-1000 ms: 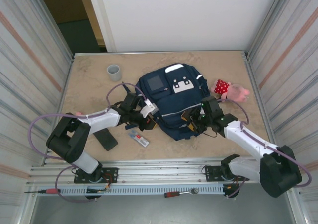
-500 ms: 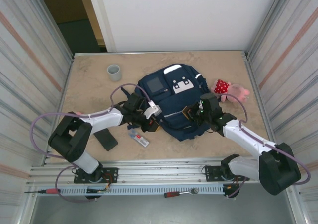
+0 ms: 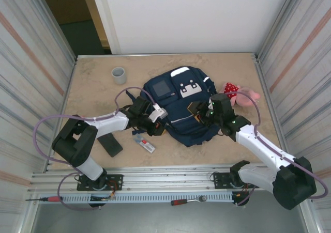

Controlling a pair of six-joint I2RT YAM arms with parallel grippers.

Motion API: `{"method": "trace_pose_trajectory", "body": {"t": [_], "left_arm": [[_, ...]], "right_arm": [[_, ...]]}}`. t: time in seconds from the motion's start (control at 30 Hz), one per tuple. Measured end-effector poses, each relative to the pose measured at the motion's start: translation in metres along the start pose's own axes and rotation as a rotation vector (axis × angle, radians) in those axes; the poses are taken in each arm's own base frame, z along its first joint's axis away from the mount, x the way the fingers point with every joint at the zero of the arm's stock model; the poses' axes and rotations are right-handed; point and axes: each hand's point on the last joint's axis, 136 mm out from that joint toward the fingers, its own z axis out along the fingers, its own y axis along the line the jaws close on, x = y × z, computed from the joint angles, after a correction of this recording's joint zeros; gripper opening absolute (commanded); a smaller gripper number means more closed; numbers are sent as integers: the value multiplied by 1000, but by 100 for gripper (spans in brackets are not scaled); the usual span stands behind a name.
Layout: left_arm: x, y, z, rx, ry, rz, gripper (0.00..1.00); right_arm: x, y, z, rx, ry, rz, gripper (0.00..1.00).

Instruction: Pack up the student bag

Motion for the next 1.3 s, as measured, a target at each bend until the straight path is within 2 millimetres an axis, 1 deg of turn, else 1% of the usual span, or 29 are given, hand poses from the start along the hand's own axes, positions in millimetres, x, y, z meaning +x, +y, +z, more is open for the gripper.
{"method": "trace_pose_trajectory", "body": {"t": [0.13, 0.23, 0.37, 0.53, 0.73, 0.83, 0.9, 1.0, 1.2, 1.3], "left_arm": [[-2, 0, 0, 0, -7, 5, 0], [-2, 0, 0, -1, -9, 3, 0], [-3, 1, 0, -4, -13, 5, 0], [-4, 1, 0, -5, -15, 7, 0], [-7, 1, 0, -5, -27, 15, 0], [-8, 1, 0, -6, -29, 17, 0], [-8, 1, 0, -6, -30, 14, 0], [-8, 1, 0, -5, -30, 10, 0], [-8, 1, 0, 0, -34, 14, 0], [-10, -1, 0, 12, -40, 19, 0]], "right_arm": [[6, -31, 12, 116, 61, 57, 59], [11, -45, 22, 164, 93, 86, 59], [13, -56, 34, 205, 112, 120, 59], [14, -58, 37, 216, 110, 136, 63], [11, -52, 22, 198, 72, 131, 66], [13, -55, 18, 194, 67, 144, 66], [14, -57, 19, 200, 69, 149, 65], [12, -56, 21, 193, 66, 151, 64], [7, -55, 31, 183, 50, 170, 59], [3, -55, 35, 181, 32, 182, 51]]}}
